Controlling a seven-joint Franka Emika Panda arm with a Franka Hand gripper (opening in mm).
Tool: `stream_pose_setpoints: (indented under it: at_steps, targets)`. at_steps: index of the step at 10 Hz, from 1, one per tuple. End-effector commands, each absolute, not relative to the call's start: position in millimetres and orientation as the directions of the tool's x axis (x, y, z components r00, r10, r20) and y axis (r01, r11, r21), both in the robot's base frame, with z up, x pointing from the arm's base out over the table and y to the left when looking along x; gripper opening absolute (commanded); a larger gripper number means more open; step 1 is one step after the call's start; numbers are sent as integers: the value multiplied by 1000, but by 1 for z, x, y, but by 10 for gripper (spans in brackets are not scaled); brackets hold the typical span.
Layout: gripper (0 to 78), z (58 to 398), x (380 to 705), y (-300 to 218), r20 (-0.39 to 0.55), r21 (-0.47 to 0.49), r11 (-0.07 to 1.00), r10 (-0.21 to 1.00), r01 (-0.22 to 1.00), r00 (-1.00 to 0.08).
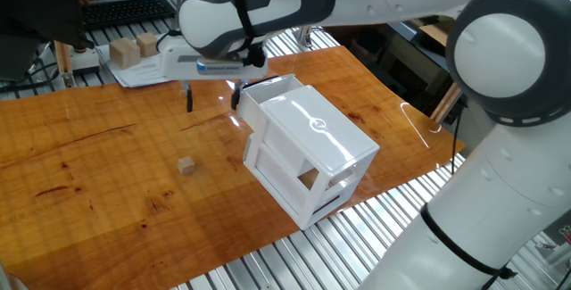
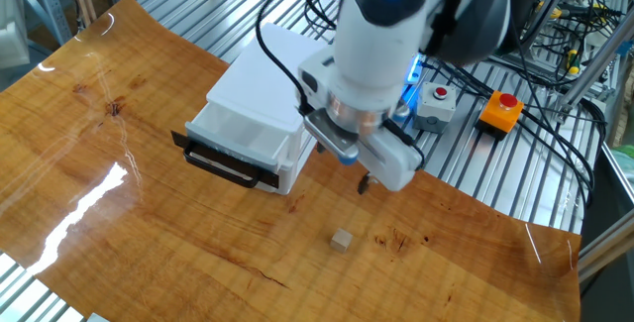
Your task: Put things in the drawer
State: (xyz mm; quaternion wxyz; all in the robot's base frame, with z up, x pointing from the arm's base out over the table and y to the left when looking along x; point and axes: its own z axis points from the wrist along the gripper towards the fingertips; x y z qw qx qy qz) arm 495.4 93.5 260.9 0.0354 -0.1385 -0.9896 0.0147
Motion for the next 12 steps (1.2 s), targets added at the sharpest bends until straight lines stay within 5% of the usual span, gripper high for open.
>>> stream_pose_setpoints:
  at_steps: [1,12]
  targets:
    - [774,239,504,115,52,-21,957,290,289,-956]
    - [774,214,512,130,38,-8,957,291,290,-956]
